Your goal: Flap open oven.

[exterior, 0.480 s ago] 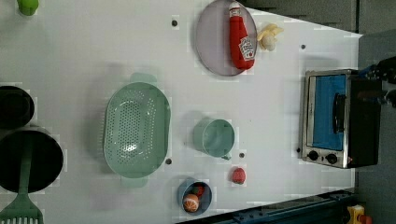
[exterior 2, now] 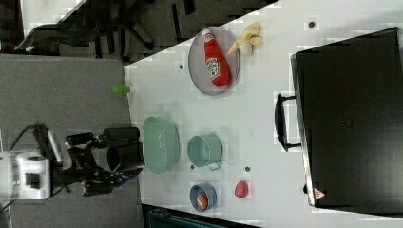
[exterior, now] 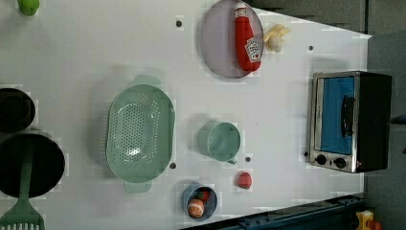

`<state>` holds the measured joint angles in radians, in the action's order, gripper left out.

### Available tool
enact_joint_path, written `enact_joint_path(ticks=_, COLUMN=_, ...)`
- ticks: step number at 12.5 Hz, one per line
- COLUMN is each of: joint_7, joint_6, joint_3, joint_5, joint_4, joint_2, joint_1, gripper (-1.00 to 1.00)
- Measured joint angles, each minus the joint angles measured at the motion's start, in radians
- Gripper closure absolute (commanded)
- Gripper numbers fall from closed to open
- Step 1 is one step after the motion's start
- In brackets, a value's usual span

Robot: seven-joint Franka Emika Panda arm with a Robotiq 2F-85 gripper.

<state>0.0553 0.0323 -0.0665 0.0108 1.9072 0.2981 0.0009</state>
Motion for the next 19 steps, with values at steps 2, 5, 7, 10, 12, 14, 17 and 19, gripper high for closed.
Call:
enact_joint_path(ticks=2, joint_7=0.001, joint_6=0.008, joint_3=0.002, joint_5=0.004, joint_4=-0.033, joint_2=-0.003, joint_1=-0.011, gripper=-0.39)
enact_joint_path(ticks=5, joint_7=0.002, joint_6=0.005, joint_3=-0.004, joint_5=-0.005, joint_4=-0.017, joint_2=-0.017, joint_1=-0.01, gripper=0.32)
enact_joint_path(ticks=7, joint_7=0.002, joint_6=0.008, joint_3=-0.017, joint_5=-0.001, joint_4=0.011, joint_2=-0.035, joint_1=-0.01, gripper=0.65)
enact_joint_path(ticks=10, joint_7=-0.001, joint_6=0.01, joint_3=-0.067, joint_5=-0.004, joint_4=0.075, joint_2=-0.052, joint_1=-0.013, gripper=0.65)
enact_joint_path(ticks=12, joint_7=-0.045, joint_6=0.019, joint_3=-0.098, joint_5=-0.004, joint_4=0.108, joint_2=-0.072, joint_1=-0.019, gripper=0.65)
enact_joint_path(ticks=14, joint_7=-0.134, joint_6=0.068, joint_3=-0.134, joint_5=0.042, joint_4=0.138, joint_2=-0.085, joint_1=-0.018, gripper=0.65)
enact_joint_path(ticks=17, joint_7=-0.303, joint_6=0.219, joint_3=-0.201, joint_5=0.127, joint_4=0.218, joint_2=-0.086, joint_1=-0.021, gripper=0.65)
enact_joint_path(ticks=19, joint_7=-0.424, joint_6=0.312, joint_3=-0.242, joint_5=0.172, joint_4=0.263, joint_2=-0.098, joint_1=-0.026, gripper=0.65)
